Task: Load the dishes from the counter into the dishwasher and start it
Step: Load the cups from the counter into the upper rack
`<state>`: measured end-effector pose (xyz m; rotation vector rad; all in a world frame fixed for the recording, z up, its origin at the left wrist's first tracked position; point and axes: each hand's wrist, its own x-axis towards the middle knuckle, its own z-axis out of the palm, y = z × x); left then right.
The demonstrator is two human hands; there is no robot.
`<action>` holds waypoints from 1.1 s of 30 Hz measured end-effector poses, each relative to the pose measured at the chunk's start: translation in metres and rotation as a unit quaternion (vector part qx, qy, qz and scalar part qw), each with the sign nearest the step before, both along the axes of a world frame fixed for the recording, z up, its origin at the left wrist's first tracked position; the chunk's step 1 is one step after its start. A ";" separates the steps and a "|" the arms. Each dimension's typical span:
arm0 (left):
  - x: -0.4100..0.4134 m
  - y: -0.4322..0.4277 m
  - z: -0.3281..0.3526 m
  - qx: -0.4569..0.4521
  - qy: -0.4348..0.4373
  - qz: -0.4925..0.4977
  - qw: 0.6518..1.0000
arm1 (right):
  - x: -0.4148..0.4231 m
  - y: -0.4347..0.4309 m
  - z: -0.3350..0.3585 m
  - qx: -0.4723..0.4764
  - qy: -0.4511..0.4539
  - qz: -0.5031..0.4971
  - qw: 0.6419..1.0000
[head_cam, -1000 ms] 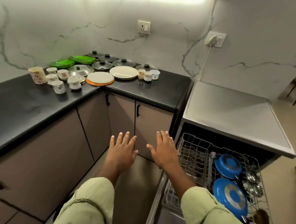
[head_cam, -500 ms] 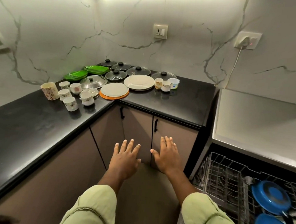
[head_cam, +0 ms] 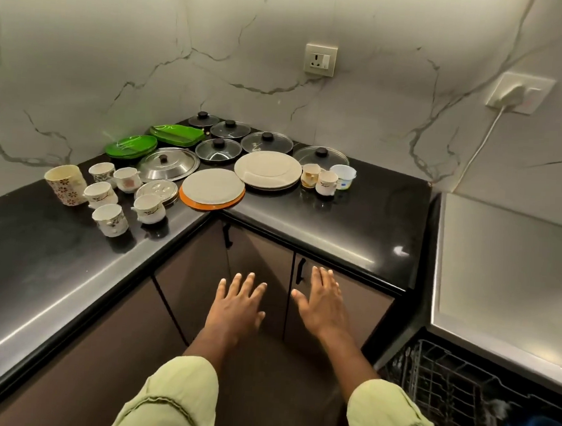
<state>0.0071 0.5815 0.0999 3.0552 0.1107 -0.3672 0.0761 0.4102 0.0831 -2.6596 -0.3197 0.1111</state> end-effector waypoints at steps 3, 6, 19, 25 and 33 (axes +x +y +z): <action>0.039 0.004 -0.001 -0.010 -0.009 -0.018 1.000 | 0.028 0.000 -0.002 -0.004 0.004 -0.021 1.000; 0.079 0.010 -0.002 -0.021 -0.016 -0.041 0.999 | 0.057 0.002 -0.003 -0.013 0.003 -0.045 0.999; 0.250 0.046 0.006 -0.035 -0.019 -0.149 0.988 | 0.164 0.025 0.014 -0.002 0.007 -0.155 0.988; 0.317 0.040 0.000 -0.043 0.022 -0.162 0.986 | 0.210 0.034 0.007 -0.001 0.027 -0.160 0.987; 0.386 0.031 -0.024 -0.069 0.166 -0.125 0.976 | 0.300 0.037 -0.002 0.042 0.066 -0.148 0.986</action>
